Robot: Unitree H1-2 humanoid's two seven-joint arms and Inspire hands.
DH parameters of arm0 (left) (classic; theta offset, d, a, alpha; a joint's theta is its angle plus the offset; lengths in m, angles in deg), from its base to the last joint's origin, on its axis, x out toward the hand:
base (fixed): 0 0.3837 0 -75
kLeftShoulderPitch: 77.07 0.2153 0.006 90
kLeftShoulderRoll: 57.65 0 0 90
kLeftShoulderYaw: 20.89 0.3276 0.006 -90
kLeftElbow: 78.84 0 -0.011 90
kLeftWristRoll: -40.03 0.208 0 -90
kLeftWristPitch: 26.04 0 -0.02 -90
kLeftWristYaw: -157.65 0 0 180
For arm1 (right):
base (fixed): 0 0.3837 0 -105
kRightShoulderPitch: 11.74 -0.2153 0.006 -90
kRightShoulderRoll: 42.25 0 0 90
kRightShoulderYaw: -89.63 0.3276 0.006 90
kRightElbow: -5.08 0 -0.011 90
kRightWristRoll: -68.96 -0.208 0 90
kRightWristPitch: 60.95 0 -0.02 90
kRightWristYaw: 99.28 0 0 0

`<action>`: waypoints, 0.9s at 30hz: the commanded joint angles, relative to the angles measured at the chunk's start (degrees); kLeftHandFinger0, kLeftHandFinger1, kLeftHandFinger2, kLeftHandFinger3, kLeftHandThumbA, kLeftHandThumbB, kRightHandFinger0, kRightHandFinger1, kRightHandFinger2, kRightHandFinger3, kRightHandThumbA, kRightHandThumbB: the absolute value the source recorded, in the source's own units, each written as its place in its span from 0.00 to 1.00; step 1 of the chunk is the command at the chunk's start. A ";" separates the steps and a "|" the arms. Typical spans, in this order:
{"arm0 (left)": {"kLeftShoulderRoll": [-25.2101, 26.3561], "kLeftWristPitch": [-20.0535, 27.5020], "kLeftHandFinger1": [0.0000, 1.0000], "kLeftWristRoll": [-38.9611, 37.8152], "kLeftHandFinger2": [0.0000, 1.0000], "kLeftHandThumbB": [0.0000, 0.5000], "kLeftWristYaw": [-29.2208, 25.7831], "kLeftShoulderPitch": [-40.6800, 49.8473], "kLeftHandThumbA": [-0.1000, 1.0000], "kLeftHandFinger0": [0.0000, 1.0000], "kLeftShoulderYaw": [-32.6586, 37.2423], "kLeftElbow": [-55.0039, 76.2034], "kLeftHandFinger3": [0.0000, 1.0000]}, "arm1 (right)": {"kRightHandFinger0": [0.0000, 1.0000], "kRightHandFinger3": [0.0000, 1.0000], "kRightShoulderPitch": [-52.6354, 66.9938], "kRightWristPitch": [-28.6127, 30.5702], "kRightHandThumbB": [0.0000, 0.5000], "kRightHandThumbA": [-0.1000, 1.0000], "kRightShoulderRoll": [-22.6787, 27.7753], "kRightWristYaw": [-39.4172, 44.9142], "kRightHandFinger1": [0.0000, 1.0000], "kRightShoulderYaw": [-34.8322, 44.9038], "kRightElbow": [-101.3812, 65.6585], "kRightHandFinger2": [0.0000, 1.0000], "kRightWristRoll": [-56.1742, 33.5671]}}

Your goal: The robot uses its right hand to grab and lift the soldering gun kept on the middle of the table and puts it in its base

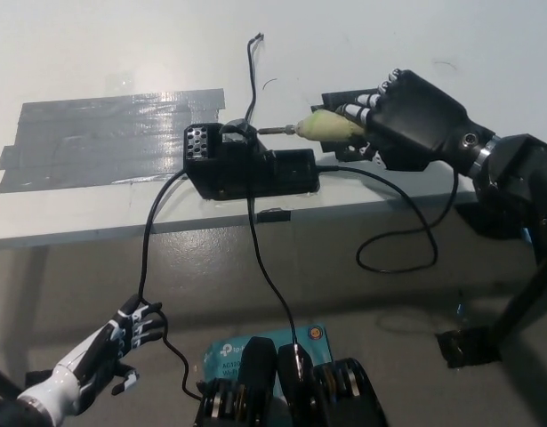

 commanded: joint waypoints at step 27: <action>0.61 0.28 0.97 0.46 0.98 0.63 0.39 -1.81 1.00 0.92 0.97 1.64 1.00 | 0.00 0.14 -5.05 -0.63 0.43 0.00 -2.08 0.27 0.03 -1.88 0.15 0.57 0.69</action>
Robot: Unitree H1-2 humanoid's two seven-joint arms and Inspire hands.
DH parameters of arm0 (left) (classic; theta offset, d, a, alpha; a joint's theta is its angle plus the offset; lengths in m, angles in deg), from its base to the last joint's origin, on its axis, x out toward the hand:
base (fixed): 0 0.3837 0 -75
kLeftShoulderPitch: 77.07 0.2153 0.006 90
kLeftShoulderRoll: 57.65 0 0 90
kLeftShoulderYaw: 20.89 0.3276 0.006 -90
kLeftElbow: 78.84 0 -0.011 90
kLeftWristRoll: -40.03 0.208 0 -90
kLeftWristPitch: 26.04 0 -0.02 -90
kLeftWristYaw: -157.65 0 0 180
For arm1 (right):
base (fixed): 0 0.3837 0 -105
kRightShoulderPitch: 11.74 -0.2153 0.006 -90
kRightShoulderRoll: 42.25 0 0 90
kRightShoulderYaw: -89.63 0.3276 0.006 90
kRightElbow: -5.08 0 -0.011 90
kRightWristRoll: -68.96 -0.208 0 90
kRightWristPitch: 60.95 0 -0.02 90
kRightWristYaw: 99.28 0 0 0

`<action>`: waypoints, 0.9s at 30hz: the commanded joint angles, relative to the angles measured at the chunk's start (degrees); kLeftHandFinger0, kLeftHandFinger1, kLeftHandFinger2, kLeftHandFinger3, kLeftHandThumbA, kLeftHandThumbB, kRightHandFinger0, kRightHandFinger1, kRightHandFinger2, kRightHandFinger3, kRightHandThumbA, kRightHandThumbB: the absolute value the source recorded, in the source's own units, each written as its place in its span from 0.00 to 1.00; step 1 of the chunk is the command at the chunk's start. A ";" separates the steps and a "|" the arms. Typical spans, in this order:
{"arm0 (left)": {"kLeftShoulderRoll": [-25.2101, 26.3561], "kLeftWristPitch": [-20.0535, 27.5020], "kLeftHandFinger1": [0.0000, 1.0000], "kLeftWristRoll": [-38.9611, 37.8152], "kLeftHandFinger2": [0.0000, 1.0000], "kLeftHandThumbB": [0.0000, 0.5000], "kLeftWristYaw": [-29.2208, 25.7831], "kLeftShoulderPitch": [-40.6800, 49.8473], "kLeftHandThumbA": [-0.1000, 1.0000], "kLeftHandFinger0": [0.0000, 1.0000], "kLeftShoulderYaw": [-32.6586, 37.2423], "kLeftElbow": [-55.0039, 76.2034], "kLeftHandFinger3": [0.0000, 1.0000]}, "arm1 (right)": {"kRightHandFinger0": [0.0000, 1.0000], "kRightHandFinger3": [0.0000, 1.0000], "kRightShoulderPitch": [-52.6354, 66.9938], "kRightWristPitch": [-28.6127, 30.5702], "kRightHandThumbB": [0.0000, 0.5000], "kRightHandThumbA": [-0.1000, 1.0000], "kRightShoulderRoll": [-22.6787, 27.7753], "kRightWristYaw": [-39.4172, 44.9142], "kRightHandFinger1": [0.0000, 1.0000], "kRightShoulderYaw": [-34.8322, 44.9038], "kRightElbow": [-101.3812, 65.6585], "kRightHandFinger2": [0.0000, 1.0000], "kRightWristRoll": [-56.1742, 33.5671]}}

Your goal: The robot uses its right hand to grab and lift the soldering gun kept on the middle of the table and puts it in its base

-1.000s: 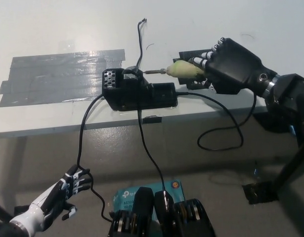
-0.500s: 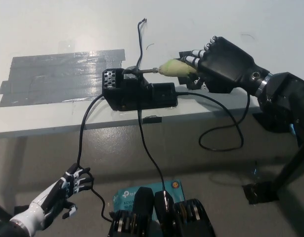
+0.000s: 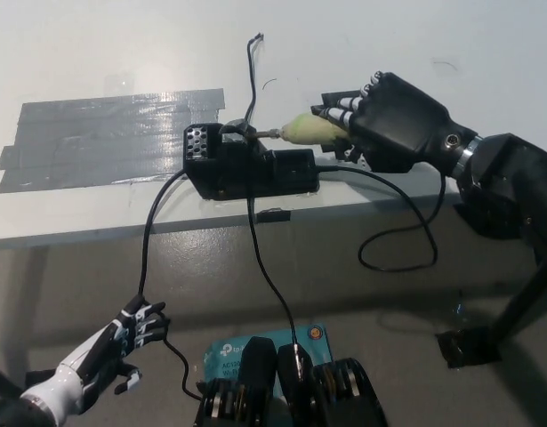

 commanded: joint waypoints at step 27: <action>-0.08 -0.65 1.00 1.54 1.00 0.64 0.42 -1.93 1.00 1.00 1.92 2.65 1.00 | 0.00 0.10 -10.15 -1.13 0.36 0.00 -3.93 -5.82 0.08 -7.17 11.10 0.58 2.80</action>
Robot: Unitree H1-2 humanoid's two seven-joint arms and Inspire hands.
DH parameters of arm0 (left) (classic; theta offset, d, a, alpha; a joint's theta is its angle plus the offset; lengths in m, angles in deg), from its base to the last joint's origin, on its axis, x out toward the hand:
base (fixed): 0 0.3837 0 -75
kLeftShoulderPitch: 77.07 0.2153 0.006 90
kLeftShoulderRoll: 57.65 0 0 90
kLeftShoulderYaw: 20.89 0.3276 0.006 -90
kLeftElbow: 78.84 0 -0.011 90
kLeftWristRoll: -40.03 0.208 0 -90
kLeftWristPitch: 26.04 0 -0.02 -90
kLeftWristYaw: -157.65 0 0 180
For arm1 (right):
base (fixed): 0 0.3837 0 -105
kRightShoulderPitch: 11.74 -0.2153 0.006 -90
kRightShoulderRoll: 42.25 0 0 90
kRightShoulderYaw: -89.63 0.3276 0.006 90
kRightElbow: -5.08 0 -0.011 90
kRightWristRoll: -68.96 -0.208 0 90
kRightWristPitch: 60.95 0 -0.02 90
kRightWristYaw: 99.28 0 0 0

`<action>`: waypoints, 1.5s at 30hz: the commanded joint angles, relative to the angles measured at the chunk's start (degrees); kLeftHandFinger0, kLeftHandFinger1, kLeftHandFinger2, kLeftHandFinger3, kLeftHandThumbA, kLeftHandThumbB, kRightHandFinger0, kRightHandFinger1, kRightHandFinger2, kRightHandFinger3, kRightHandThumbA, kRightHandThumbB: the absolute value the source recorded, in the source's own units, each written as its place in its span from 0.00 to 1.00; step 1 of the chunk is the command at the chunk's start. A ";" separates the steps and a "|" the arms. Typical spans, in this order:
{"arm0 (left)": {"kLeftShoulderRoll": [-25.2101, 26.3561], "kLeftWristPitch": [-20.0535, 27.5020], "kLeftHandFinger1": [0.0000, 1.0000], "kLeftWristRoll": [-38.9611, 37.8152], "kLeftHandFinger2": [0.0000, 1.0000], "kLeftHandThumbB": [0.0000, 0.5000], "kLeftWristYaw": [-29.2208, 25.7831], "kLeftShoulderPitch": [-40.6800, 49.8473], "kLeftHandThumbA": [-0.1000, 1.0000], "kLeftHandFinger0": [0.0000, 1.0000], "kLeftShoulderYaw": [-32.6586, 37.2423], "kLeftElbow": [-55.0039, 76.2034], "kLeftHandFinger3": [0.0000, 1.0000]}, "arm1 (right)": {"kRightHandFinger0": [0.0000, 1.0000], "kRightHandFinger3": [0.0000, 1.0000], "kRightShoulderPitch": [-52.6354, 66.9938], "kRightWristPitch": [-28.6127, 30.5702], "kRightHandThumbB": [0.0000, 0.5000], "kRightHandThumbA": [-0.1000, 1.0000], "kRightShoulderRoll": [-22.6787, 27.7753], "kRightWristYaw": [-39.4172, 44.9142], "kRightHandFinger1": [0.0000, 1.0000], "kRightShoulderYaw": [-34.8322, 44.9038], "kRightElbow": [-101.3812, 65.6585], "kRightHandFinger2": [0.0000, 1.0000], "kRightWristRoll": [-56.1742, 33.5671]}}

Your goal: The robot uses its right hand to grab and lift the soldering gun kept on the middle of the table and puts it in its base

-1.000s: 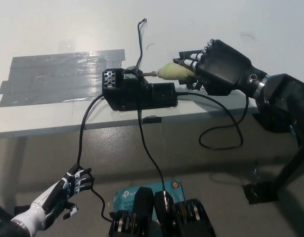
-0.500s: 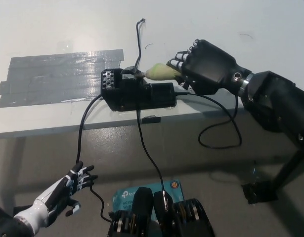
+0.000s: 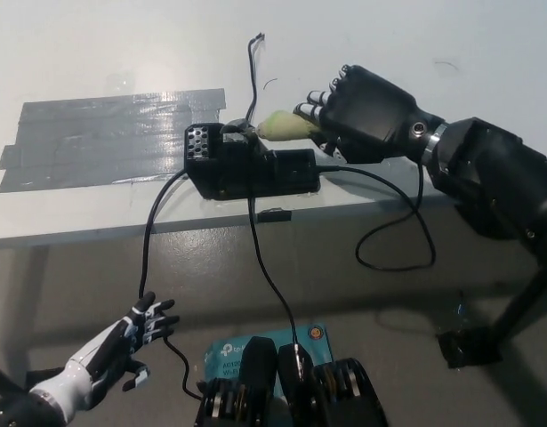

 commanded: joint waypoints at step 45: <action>-0.68 0.19 1.00 2.88 1.00 0.73 0.14 -0.47 1.00 0.96 2.95 3.06 1.00 | 0.00 0.42 -11.50 1.64 0.46 0.00 -5.69 -6.63 0.00 -12.33 8.59 0.46 -2.31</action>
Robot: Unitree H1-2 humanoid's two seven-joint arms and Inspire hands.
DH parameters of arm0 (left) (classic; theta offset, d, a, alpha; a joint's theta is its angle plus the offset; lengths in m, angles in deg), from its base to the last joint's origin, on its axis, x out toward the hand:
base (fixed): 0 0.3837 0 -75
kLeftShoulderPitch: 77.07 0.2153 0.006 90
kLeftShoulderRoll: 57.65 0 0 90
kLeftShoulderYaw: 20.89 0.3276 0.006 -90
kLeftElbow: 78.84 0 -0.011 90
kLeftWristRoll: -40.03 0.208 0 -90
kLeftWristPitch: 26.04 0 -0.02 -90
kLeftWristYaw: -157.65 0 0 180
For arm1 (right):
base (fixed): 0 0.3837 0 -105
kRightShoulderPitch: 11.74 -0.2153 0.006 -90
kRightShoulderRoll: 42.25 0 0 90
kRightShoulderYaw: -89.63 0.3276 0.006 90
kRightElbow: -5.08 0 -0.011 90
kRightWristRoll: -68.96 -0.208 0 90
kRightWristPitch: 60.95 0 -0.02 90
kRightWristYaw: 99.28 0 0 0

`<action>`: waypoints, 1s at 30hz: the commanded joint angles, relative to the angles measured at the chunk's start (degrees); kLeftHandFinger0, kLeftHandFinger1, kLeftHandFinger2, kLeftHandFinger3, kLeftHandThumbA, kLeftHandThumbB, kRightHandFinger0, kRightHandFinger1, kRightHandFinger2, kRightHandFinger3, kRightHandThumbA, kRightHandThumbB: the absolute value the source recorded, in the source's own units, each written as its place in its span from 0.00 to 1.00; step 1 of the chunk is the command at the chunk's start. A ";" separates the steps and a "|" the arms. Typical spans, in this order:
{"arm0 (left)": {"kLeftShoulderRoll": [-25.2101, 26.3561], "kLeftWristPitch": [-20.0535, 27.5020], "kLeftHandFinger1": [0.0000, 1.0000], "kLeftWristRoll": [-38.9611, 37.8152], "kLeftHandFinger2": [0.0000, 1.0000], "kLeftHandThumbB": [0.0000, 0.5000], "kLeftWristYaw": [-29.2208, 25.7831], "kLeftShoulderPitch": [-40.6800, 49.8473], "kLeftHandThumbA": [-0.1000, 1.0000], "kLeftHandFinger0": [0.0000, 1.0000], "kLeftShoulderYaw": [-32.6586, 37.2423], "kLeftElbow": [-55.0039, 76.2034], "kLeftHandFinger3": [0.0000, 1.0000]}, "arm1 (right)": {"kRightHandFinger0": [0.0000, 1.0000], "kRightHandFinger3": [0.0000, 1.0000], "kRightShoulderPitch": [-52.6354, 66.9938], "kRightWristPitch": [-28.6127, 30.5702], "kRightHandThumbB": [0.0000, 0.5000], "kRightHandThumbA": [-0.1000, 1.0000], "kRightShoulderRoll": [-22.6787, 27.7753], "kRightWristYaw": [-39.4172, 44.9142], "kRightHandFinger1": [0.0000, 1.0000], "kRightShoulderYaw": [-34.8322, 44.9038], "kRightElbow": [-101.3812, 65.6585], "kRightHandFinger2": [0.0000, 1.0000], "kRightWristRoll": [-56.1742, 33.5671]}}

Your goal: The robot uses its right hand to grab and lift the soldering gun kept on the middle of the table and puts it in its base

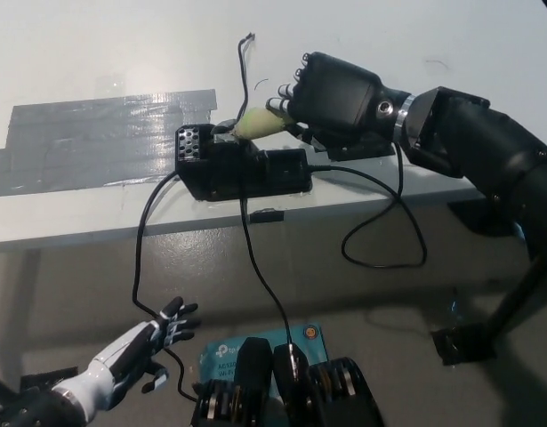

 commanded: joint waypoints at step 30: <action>1.44 2.35 1.00 -0.39 1.00 0.78 0.21 3.00 1.00 0.91 -1.54 0.98 1.00 | 1.00 1.00 5.86 -24.88 1.00 0.80 -2.55 55.93 1.00 16.75 -35.97 1.00 -12.41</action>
